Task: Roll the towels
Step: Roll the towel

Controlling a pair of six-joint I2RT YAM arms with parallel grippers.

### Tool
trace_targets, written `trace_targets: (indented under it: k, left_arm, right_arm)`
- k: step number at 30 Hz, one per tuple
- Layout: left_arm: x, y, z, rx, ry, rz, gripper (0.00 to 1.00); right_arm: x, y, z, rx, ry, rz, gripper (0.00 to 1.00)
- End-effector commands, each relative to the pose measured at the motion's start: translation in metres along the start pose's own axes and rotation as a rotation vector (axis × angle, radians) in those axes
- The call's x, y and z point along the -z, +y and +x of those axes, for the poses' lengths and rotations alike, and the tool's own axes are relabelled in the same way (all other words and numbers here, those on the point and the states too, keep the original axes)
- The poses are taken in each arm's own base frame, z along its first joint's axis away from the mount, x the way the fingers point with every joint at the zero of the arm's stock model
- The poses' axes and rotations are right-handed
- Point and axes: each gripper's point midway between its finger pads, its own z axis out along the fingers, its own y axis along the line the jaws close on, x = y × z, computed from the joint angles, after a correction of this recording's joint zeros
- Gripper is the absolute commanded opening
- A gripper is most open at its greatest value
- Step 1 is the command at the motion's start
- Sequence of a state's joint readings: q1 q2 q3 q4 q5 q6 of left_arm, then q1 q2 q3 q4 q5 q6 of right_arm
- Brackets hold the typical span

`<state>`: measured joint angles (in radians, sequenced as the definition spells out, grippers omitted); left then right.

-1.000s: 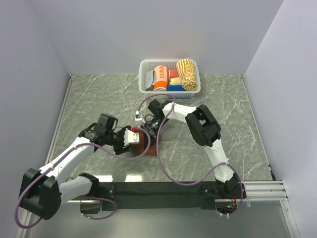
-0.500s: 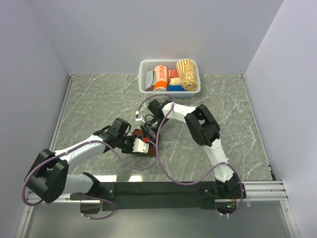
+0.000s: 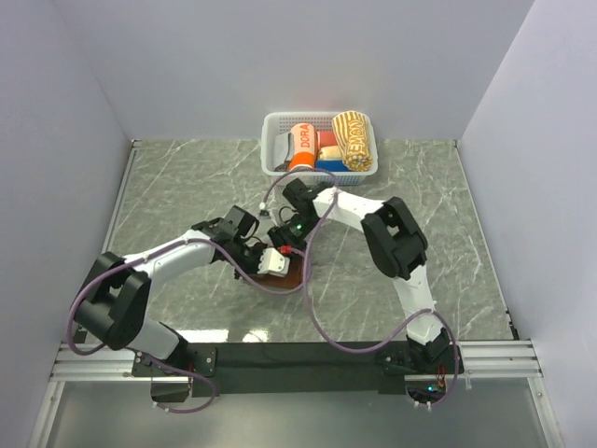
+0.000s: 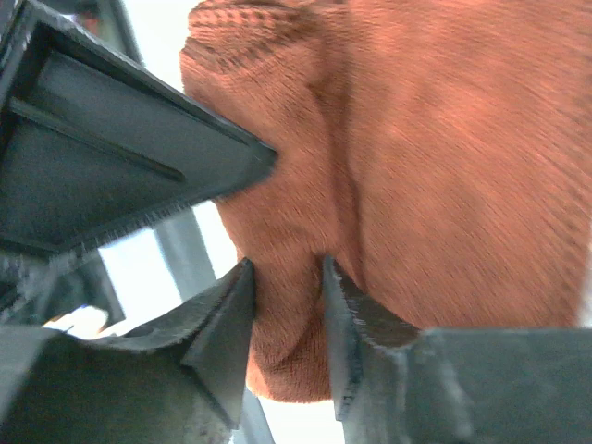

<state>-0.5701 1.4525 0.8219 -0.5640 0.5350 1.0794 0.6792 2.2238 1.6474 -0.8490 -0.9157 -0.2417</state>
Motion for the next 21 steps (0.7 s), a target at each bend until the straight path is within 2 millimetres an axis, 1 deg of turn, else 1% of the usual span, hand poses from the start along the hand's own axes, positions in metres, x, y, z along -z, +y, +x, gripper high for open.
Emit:
trace_targets:
  k: [1,2,4,5,6,7,8,9,10,11,12,13,14,15,16,17,18,19,20,21]
  left_arm:
    - [-0.003,-0.067,0.020,0.185,0.071,0.266,0.01]
    - [-0.003,-0.068,0.019,0.225,0.078,0.287,0.01]
    - [-0.004,-0.067,0.017,0.267,0.087,0.312,0.01]
    - [-0.007,-0.071,0.019,0.299,0.101,0.344,0.01]
    - [-0.007,-0.065,0.016,0.325,0.099,0.338,0.01]
    - [-0.008,-0.063,0.013,0.339,0.095,0.343,0.01]
    - [-0.011,-0.062,0.015,0.368,0.107,0.361,0.01]
    - [-0.011,-0.055,0.012,0.391,0.109,0.358,0.01]
    - [-0.017,-0.055,0.014,0.422,0.124,0.385,0.01]
    - [-0.019,-0.052,0.013,0.446,0.128,0.398,0.01]
    - [-0.017,-0.042,0.008,0.477,0.120,0.399,0.01]
    - [-0.018,-0.039,0.007,0.506,0.119,0.415,0.01]
    - [-0.025,-0.040,0.009,0.551,0.121,0.460,0.01]
    - [-0.025,-0.026,0.007,0.565,0.104,0.450,0.01]
    - [-0.024,-0.028,0.008,0.594,0.112,0.480,0.01]
    - [-0.031,-0.028,0.013,0.627,0.116,0.513,0.01]
    - [-0.031,-0.015,0.013,0.627,0.107,0.502,0.01]
    - [-0.036,-0.018,0.019,0.659,0.125,0.538,0.01]
    - [-0.037,-0.013,0.021,0.667,0.127,0.542,0.01]
    - [-0.038,0.000,0.021,0.665,0.115,0.524,0.01]
  right_arm:
    - [0.065,-0.067,-0.014,0.065,-0.106,0.367,0.42]
    - [0.085,-0.065,-0.020,0.062,-0.160,0.387,0.46]
    - [0.106,-0.063,-0.027,0.067,-0.219,0.414,0.47]
    - [0.121,-0.067,-0.028,0.056,-0.251,0.434,0.47]
    - [0.135,-0.062,-0.028,0.056,-0.286,0.454,0.47]
    - [0.146,-0.063,-0.027,0.054,-0.308,0.474,0.48]
    - [0.156,-0.063,-0.026,0.053,-0.331,0.487,0.48]
    - [0.180,-0.063,-0.024,0.043,-0.379,0.518,0.47]
    - [0.186,-0.065,-0.016,0.033,-0.384,0.530,0.48]
    - [0.196,-0.066,-0.011,0.026,-0.398,0.550,0.47]
    - [0.212,-0.065,-0.002,0.018,-0.428,0.578,0.47]
    - [0.221,-0.064,0.004,0.013,-0.444,0.593,0.47]
    - [0.229,-0.064,0.009,0.010,-0.457,0.616,0.47]
    - [0.238,-0.056,0.017,0.017,-0.479,0.644,0.48]
    - [0.249,-0.057,0.023,0.015,-0.505,0.673,0.47]
    - [0.252,-0.054,0.028,0.021,-0.518,0.689,0.48]
    - [0.257,-0.046,0.038,0.039,-0.530,0.723,0.48]
    - [0.259,-0.042,0.042,0.053,-0.536,0.740,0.48]
    - [0.259,-0.038,0.046,0.067,-0.539,0.751,0.52]
    - [0.259,-0.032,0.053,0.082,-0.547,0.763,0.55]
